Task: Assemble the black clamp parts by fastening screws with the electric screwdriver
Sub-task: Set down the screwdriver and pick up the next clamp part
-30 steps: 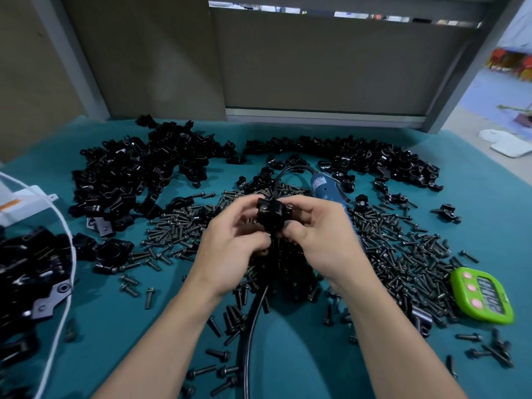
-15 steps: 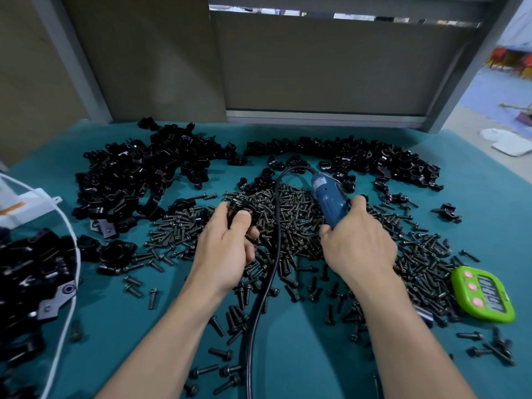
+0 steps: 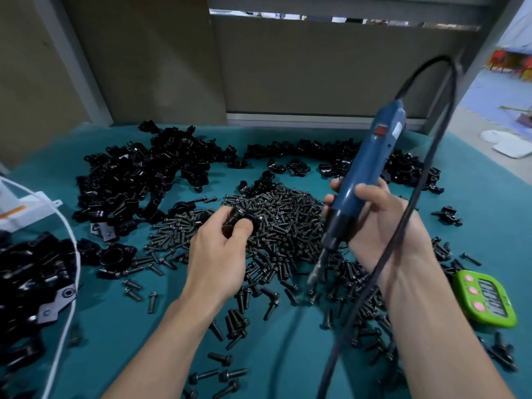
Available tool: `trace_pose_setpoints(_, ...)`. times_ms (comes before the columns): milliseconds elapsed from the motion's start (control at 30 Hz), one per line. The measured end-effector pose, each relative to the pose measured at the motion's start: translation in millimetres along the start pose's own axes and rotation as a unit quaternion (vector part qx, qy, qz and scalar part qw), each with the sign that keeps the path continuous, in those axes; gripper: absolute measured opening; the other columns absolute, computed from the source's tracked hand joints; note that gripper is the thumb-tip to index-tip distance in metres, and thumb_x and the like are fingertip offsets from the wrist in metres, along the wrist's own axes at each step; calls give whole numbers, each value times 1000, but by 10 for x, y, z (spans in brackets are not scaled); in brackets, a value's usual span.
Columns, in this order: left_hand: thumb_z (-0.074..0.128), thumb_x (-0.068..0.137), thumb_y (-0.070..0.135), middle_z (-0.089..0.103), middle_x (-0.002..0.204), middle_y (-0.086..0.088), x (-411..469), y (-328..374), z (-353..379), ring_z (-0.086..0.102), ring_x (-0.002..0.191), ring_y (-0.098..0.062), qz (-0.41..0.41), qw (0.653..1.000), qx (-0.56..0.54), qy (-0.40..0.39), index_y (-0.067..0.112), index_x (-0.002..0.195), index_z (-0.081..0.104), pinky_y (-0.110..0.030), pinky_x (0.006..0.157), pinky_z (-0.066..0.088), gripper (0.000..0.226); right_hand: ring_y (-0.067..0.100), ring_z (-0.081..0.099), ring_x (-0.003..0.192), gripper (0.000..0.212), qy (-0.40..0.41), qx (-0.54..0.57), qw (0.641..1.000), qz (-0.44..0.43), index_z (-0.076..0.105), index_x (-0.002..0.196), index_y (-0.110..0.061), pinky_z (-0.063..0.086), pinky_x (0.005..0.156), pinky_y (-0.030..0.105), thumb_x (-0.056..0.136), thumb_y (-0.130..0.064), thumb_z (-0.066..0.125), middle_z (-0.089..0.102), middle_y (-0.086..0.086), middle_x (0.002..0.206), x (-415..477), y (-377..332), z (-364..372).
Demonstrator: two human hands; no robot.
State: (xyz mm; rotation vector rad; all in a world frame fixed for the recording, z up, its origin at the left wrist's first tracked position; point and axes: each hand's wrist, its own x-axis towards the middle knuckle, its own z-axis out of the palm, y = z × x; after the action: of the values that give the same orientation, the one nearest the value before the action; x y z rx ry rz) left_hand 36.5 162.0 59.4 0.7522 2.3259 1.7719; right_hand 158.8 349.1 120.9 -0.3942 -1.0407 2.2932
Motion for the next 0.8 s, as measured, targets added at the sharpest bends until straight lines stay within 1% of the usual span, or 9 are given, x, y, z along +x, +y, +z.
trace_pose_setpoints(67,55,97,35,54,60,3,0,1,0,42,50,-9,-1,1000,10,-11,22,84,55,-38,55,38,18,25,70,79,56,14,16,1000,11,50,130,-13,61,76,43,79,4,61,70,12,92,-16,57,48)
trace_pose_setpoints(200,54,86,36,50,57,8,-12,6,6,36,47,-11,2,999,24,-33,20,80,55,-36,50,32,17,18,58,60,27,94,96,990,31,54,107,-11,54,63,32,88,-9,72,61,6,73,24,225,138)
trace_pose_setpoints(267,54,85,36,48,56,8,-26,7,0,36,46,-11,9,998,27,-52,24,77,55,-35,50,31,15,15,52,54,17,148,132,980,17,52,97,-12,50,55,29,92,-7,67,56,4,67,62,272,134)
trace_pose_setpoints(333,54,85,35,46,56,7,-29,5,-14,36,48,-12,19,996,47,-68,22,77,54,-36,53,33,16,15,51,53,18,180,182,967,-3,50,98,-12,49,54,28,90,-1,61,55,3,67,89,297,78)
trace_pose_setpoints(400,55,86,35,45,56,6,-32,1,1,38,49,-11,28,994,58,-84,16,78,50,-36,53,33,21,15,50,52,19,199,219,955,-24,48,100,-13,48,54,27,91,-1,58,54,3,66,97,282,10)
trace_pose_setpoints(467,55,85,35,46,56,6,-48,12,24,39,49,-10,39,992,69,-97,15,76,48,-36,52,34,23,15,49,51,17,212,239,947,-40,47,97,-14,47,54,26,92,-1,57,54,2,65,112,273,-32)
trace_pose_setpoints(567,55,84,36,47,56,5,-72,37,70,40,49,-11,51,990,81,-107,17,74,47,-36,51,34,23,15,50,52,15,223,254,939,-64,48,95,-13,47,55,26,91,0,56,54,2,66,125,263,-49)
trace_pose_setpoints(700,55,85,34,44,55,7,-70,18,72,35,48,-10,47,993,68,-90,14,76,48,-23,45,28,23,15,51,52,15,227,261,935,-84,49,95,-12,48,55,28,91,1,56,54,3,67,121,285,-38)
trace_pose_setpoints(800,53,83,36,41,53,8,-85,4,83,33,46,-10,46,992,83,-83,12,77,47,-27,44,26,26,16,52,53,15,235,261,932,-90,51,96,-12,49,56,29,91,1,57,55,4,69,112,295,-22)
